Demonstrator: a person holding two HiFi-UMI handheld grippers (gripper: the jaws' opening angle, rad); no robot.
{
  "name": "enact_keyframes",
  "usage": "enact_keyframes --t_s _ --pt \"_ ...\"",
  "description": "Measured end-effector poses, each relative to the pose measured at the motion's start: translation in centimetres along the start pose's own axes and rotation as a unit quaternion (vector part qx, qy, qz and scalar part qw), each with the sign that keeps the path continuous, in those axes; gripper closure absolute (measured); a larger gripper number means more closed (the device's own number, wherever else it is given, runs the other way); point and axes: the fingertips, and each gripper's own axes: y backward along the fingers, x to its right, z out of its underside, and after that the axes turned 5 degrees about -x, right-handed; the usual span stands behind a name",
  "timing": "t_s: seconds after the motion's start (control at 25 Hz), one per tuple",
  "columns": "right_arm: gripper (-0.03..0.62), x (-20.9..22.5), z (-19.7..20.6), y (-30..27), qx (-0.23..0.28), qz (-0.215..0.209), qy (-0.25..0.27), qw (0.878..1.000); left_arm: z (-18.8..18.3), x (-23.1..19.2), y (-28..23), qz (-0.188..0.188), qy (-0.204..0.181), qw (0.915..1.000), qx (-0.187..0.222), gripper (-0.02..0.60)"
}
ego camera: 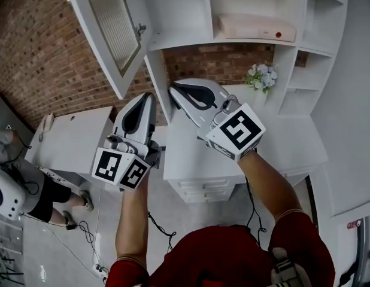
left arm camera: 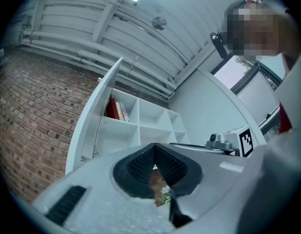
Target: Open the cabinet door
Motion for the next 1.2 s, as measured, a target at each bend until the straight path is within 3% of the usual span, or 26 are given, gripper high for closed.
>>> enact_keyframes --t_s 0.64,1.2 --pt "0.583 -1.7 6.0 4.7 -0.029 0.040 -0.054 0.997 3.9 1.7 1.8 -0.002 0.003 0.9998 -0.018 0.581" --pt "0.583 -3.0 8.6 6.6 -0.054 0.046 -0.045 0.996 6.5 2.0 3.2 0.001 0.012 0.9994 -0.031 0.581"
